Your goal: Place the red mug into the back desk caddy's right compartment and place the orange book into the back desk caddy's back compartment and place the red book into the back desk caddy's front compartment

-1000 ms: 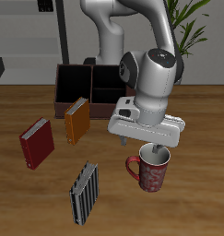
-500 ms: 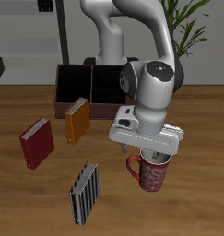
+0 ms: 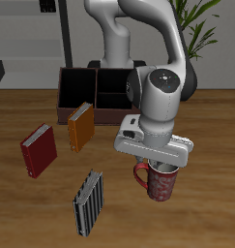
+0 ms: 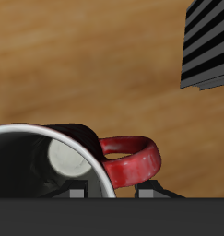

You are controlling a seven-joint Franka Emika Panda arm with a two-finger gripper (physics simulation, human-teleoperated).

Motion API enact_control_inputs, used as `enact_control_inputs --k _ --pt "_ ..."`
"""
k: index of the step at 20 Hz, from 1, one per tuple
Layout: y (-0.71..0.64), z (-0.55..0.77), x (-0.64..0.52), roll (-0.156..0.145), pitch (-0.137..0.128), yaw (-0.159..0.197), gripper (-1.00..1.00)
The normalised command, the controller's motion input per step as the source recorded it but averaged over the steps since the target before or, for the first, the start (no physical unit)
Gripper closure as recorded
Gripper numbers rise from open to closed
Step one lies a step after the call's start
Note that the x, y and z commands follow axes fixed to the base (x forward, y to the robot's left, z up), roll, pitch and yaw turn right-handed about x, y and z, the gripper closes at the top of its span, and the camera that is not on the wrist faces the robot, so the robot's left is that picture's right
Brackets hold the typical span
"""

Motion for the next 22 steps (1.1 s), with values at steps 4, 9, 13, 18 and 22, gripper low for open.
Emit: enact_control_inputs --k 4,9,13,18,22 --pt "-0.02 0.10 0.00 0.011 -0.007 -0.022 1.00" --pt "-0.07 0.15 -0.02 0.007 -0.018 -0.015 1.00" --pt "-0.10 0.41 -0.12 -0.007 -0.044 -0.011 1.00" --pt "-0.15 0.62 -0.23 -0.009 -0.071 0.023 1.00" --pt "-0.15 0.65 -0.48 0.007 -0.056 0.039 1.00"
